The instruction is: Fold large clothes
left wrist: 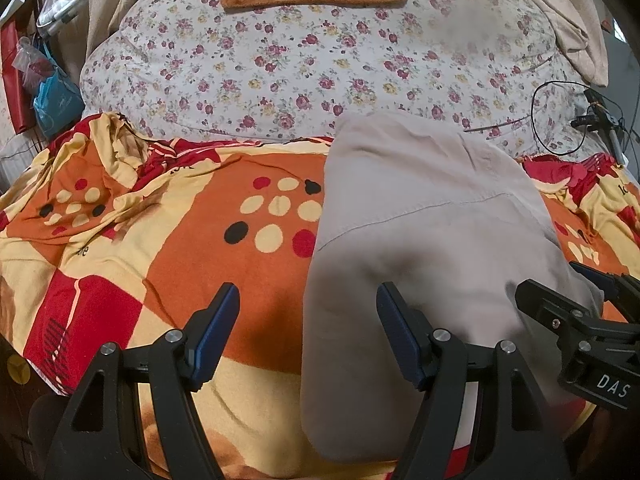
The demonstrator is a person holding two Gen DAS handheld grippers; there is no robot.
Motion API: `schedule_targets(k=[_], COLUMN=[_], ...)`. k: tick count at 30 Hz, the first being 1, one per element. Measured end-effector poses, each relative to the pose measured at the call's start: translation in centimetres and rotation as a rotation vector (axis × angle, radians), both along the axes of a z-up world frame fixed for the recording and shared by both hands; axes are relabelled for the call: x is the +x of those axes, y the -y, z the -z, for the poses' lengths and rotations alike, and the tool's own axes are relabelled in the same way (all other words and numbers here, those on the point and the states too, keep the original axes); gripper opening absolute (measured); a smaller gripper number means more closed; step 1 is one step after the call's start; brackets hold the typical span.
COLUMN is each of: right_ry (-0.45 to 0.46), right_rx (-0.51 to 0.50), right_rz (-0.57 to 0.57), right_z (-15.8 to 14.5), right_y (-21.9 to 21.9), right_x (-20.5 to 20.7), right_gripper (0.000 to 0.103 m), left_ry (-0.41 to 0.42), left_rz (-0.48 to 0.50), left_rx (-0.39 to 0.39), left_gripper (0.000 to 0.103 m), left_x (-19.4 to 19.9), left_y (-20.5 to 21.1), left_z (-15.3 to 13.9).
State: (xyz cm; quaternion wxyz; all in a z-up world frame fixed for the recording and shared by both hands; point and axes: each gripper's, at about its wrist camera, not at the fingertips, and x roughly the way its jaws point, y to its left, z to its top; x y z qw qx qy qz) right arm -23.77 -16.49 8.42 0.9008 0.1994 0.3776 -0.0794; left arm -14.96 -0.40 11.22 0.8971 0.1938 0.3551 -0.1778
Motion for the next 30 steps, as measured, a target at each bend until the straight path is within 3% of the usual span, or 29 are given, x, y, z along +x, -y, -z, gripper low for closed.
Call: schedule_targets(k=[30], right_ry=[-0.009], right_rx=[-0.001], right_rz=[-0.009], right_z=[0.34], right_y=[-0.10], right_x=[0.31], right_gripper=[0.081], left_ry=[-0.021], left_rz=[0.003], left_rx=[-0.003], left_gripper=[0.070], left_x=[0.11], left_y=[-0.06], left_z=[0.43])
